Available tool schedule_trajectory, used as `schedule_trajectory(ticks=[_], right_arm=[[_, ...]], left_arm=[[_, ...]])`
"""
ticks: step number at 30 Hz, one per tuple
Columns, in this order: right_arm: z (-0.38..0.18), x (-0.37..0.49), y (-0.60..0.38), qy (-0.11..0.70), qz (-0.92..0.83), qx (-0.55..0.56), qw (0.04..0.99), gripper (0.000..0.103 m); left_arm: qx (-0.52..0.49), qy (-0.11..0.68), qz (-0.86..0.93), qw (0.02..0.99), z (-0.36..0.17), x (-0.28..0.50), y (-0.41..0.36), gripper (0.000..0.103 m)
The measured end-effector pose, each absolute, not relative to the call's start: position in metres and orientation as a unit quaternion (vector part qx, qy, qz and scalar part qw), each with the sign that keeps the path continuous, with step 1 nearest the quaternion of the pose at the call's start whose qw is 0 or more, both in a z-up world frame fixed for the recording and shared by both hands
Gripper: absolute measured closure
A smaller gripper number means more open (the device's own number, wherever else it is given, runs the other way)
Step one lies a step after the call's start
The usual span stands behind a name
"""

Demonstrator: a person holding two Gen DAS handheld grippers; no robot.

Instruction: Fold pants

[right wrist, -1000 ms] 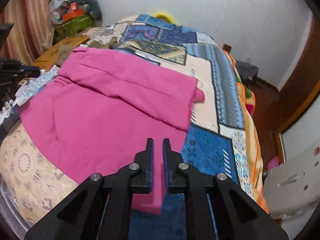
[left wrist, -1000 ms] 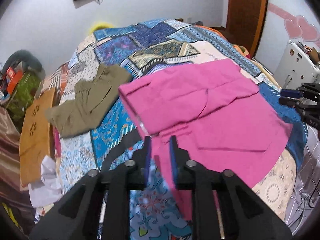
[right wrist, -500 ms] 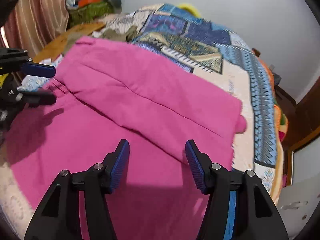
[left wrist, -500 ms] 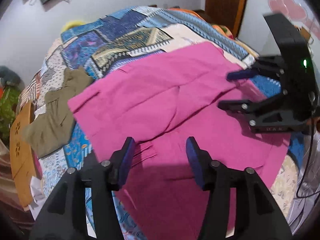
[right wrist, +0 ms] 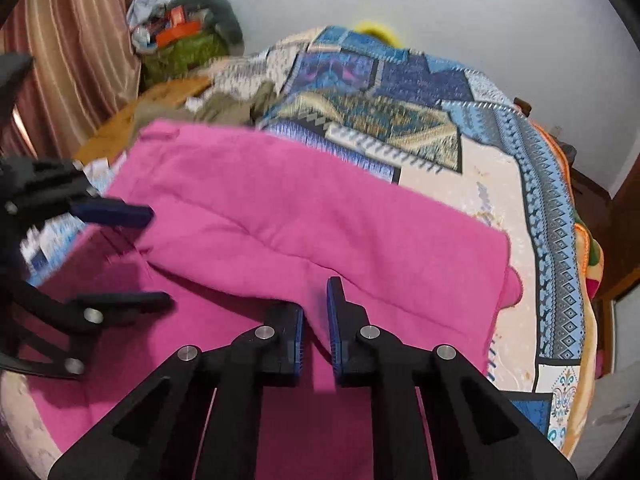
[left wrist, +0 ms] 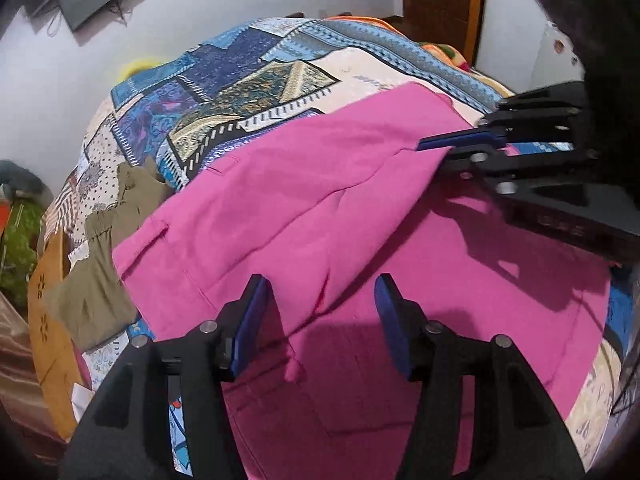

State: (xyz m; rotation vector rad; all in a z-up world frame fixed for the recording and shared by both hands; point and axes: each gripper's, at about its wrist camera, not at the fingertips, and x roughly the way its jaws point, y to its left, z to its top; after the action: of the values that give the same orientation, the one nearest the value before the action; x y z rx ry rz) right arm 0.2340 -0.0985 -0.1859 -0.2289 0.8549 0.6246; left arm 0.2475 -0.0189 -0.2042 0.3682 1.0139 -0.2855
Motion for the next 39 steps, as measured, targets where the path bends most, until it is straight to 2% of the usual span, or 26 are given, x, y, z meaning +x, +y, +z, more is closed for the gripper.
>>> schedule_trajectory(ticks=[1,4,5,8,19,30,39], right_arm=[[-0.181,0.233,-0.1,0.401,0.299,-0.103,0.86,0.094],[-0.173,0.232,-0.101,0.391,0.299,-0.099,0.865,0.095],[-0.172,0.231,-0.101,0.39,0.3,-0.099,0.865,0.095],[-0.169,0.228,-0.102,0.392,0.304,-0.098,0.863,0.096],[-0.142,0.187,-0.121,0.369,0.304,-0.09,0.874,0.096],[-0.158,0.133,-0.141,0.402,0.302,-0.069,0.862,0.096],[-0.172,0.108,-0.131,0.424,0.32,-0.085,0.843,0.096]], left_arm=[[0.174,0.482,-0.135,0.848,-0.204,0.25,-0.018,0.05],[0.185,0.475,-0.109,0.853,-0.202,0.254,-0.014,0.078],[0.182,0.475,-0.106,0.855,-0.201,0.255,-0.012,0.084],[0.175,0.456,-0.097,0.867,-0.189,0.251,-0.009,0.09],[0.16,0.428,-0.15,0.877,-0.149,0.191,-0.023,0.092],[0.17,0.447,-0.173,0.861,-0.165,0.142,-0.037,0.092],[0.098,0.476,-0.179,0.855,-0.174,0.124,-0.01,0.091]])
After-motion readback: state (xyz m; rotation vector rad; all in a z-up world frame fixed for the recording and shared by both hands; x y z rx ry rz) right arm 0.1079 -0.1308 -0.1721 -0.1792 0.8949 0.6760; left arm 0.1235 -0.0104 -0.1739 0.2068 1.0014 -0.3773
